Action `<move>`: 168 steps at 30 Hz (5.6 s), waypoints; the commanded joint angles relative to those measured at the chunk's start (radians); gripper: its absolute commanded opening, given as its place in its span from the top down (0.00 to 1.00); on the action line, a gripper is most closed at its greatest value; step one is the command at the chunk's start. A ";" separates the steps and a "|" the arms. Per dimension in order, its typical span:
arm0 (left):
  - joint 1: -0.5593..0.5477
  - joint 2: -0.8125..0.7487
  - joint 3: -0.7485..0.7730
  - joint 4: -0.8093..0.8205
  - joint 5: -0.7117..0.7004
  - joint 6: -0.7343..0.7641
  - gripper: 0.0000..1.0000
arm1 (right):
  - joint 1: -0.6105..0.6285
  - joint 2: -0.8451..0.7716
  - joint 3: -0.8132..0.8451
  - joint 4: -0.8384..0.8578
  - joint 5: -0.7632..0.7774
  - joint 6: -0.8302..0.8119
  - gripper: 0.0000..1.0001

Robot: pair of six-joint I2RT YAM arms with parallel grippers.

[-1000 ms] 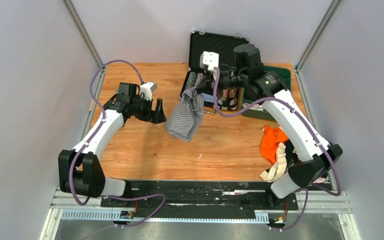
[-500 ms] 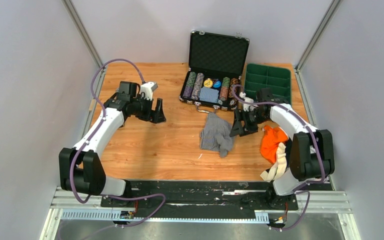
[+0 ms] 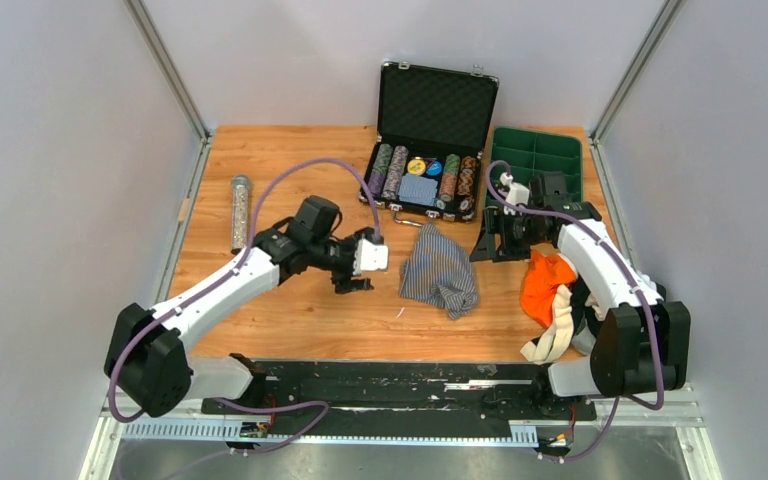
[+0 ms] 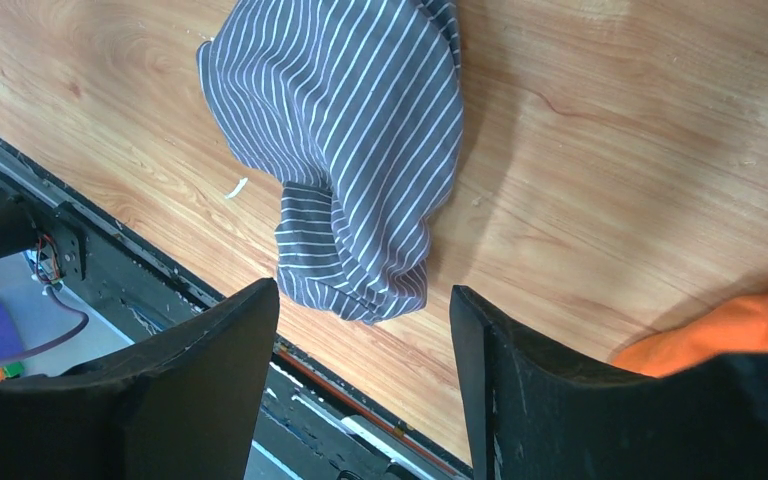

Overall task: Roll the underwear
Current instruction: Move the underwear to the center of the board, then flatten out the underwear at the center of the board.

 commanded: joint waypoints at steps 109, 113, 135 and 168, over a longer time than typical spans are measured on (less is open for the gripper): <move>0.150 0.186 0.291 0.177 0.175 -0.901 1.00 | -0.004 0.132 0.256 0.011 -0.166 -0.010 0.42; 0.174 0.477 0.513 0.296 0.038 -1.070 1.00 | -0.003 0.113 0.250 0.018 -0.126 -0.010 0.41; 0.391 0.445 0.342 0.098 -0.272 -0.983 1.00 | 0.223 0.466 0.300 0.088 -0.369 0.164 0.21; 0.397 0.262 0.201 0.117 -0.336 -0.977 1.00 | 0.360 0.675 0.259 0.266 -0.629 0.408 0.60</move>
